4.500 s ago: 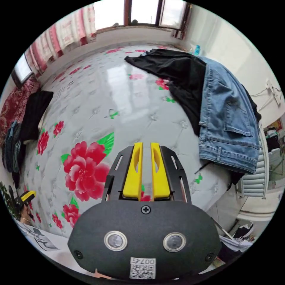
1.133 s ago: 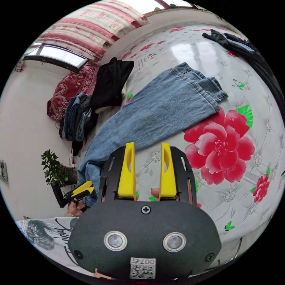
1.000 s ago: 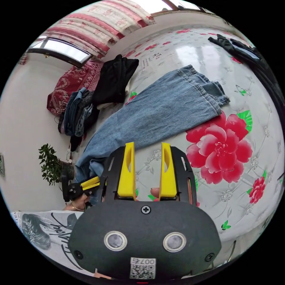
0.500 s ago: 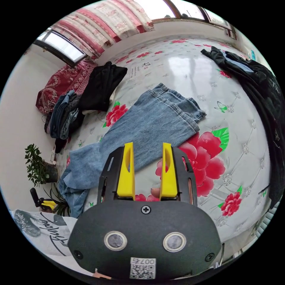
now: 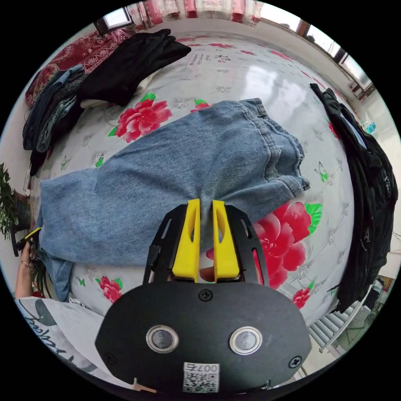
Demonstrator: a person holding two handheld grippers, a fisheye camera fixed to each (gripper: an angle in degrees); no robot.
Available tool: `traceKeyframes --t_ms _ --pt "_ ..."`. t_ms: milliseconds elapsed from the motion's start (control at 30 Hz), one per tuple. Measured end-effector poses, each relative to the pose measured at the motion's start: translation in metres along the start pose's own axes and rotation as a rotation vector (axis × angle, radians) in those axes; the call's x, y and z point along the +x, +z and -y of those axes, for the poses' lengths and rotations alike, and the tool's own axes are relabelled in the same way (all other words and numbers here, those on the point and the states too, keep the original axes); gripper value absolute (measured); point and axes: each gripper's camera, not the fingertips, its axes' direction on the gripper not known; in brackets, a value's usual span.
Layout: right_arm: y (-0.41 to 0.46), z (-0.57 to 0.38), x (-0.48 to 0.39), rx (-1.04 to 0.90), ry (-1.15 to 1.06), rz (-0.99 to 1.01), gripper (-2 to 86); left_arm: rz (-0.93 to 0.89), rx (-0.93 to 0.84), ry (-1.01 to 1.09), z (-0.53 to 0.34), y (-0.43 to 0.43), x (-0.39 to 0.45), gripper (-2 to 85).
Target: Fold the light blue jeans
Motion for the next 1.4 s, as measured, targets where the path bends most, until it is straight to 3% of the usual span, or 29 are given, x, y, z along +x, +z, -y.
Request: traceKeyframes --t_ms 133,333,567,700,867,967,1067,1267,1400 --pt "-0.017 -0.096 0.038 -0.017 0.133 -0.074 1.5 -0.071 0.008 0.214 -0.022 -0.003 0.04 5.0" --pt "-0.099 -0.214 0.07 0.16 0.309 -0.083 0.0 -0.178 0.266 0.138 -0.067 -0.055 0.042 4.1" --pt "-0.206 -0.247 0.065 0.469 0.292 -0.138 -0.2 -0.267 0.478 0.24 -0.113 -0.137 0.036 3.9" --pt "-0.283 -0.255 0.062 0.736 0.246 -0.199 -0.1 -0.374 0.61 0.14 -0.141 -0.187 0.013 3.9" --pt "-0.342 -0.222 0.064 1.006 0.131 -0.216 0.3 -0.308 0.709 0.131 -0.106 -0.217 0.022 4.7" --pt "-0.319 -0.161 0.084 0.947 0.188 -0.166 1.5 -0.29 0.626 0.144 -0.04 -0.193 0.035 6.9" --pt "-0.258 -0.113 0.112 0.651 0.306 0.018 3.9 -0.247 0.481 0.038 -0.004 -0.167 0.035 7.8" --pt "-0.163 -0.184 0.08 0.448 0.202 0.093 8.2 -0.101 0.37 0.063 -0.074 -0.124 0.027 6.9" --pt "-0.113 -0.237 0.045 0.261 0.019 0.196 11.2 -0.123 0.237 -0.093 -0.141 -0.09 -0.015 6.6"
